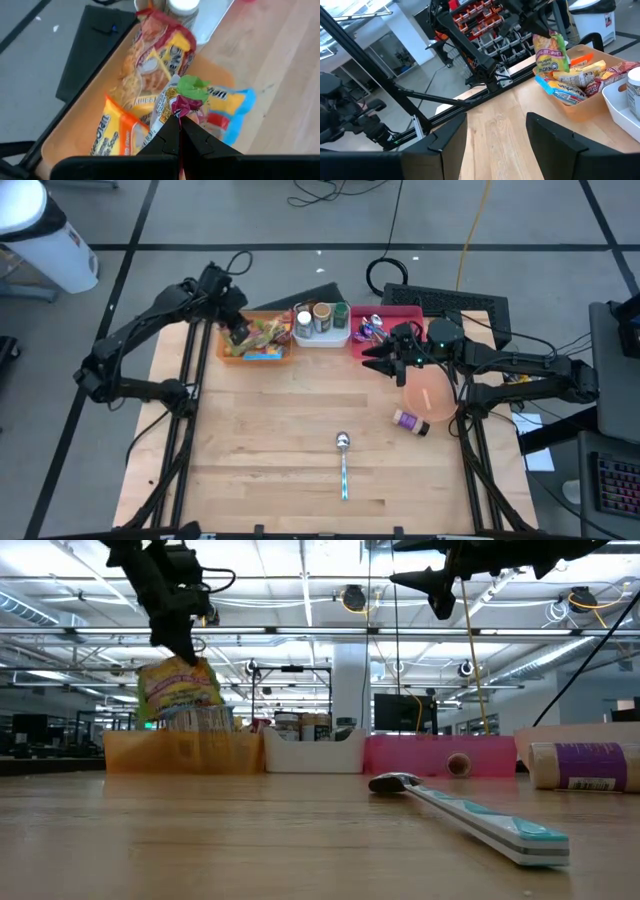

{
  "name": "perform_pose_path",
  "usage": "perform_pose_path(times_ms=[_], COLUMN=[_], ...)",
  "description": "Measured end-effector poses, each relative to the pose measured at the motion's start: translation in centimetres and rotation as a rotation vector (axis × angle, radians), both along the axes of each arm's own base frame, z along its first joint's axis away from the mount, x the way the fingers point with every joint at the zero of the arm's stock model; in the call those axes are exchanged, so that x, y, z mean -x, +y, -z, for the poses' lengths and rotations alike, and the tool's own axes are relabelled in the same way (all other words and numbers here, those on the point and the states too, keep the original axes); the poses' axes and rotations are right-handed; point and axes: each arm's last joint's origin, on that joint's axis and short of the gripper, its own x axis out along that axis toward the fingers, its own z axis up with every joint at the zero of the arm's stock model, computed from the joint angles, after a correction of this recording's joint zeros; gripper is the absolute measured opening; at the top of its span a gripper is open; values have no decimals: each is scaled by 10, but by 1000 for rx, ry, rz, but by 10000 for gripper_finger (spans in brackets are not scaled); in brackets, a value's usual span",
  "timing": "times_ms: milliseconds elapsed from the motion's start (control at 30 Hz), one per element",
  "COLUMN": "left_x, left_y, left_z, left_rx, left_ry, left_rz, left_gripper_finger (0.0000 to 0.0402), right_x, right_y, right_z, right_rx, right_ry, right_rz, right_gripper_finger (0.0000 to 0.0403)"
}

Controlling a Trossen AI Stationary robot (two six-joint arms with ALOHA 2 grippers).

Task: Pick & Place Food Item
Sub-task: Put the green noodle pack into the orange bin

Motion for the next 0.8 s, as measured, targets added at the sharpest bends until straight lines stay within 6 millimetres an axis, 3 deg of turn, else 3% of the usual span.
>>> perform_pose_path(times_ms=[400,800], left_x=[-2,-7], left_y=[13,23], left_z=[33,42], left_rx=[98,92], left_ry=[39,73], left_rz=[18,-39], left_gripper_finger=[0,33], right_x=[0,0], right_y=[0,0], right_z=[2,3], right_rx=[-7,-13], right_ry=[22,28], right_rz=[0,0], right_gripper_finger=[196,196])
